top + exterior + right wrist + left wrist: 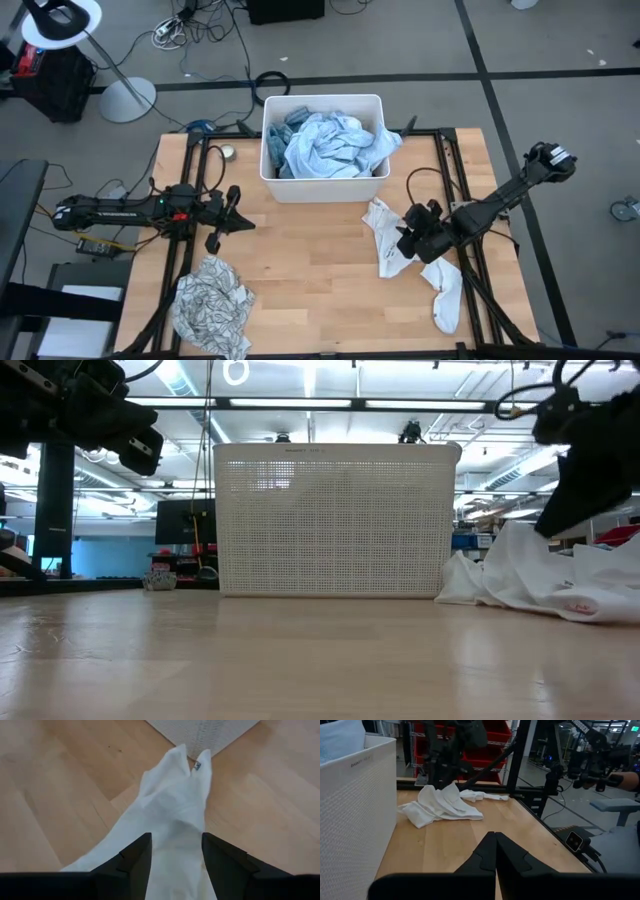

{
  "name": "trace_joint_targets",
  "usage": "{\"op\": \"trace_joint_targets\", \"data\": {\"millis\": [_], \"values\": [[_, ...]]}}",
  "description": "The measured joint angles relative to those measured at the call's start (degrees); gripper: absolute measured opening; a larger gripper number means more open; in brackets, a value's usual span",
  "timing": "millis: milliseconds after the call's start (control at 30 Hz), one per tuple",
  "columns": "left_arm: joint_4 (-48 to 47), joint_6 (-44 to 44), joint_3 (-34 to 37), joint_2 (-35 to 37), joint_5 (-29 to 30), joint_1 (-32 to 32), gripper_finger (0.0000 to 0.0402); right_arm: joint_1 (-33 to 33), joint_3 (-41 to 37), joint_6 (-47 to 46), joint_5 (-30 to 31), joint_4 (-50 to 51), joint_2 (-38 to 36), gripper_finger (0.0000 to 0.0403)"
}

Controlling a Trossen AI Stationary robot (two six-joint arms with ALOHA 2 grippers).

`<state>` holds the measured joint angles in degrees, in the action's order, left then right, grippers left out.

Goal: Sort clothes
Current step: Put the white underwear into the laundry bin

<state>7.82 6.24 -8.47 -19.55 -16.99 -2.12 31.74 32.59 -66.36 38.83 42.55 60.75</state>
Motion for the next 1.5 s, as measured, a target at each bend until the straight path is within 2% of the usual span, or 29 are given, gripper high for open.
{"op": "trace_joint_targets", "data": {"millis": [300,400,533,767,933,1500], "values": [[-0.05,0.00,0.00,0.01,0.02,-0.01,0.0006,-4.20,-9.65,3.54,0.52,-14.60,0.14,0.0150],[-0.03,0.00,0.00,0.02,0.03,-0.01,0.0006,-5.46,-11.70,5.30,0.61,-19.83,0.14,0.0113],[-0.03,0.00,0.00,0.02,0.03,0.00,0.0006,-6.52,-12.40,9.56,0.61,-25.57,0.12,0.0023],[-0.03,0.00,0.00,0.02,0.06,0.00,0.0006,-7.16,-12.16,16.65,0.59,-35.58,-0.02,0.0004],[-0.03,0.00,0.00,0.00,0.04,0.00,0.0006,-7.67,-8.16,21.14,0.54,-34.92,0.00,0.0003],[-0.01,0.00,0.00,0.01,0.59,0.00,0.0006,-14.99,13.08,48.71,-1.27,-34.87,0.01,0.0001]]}}
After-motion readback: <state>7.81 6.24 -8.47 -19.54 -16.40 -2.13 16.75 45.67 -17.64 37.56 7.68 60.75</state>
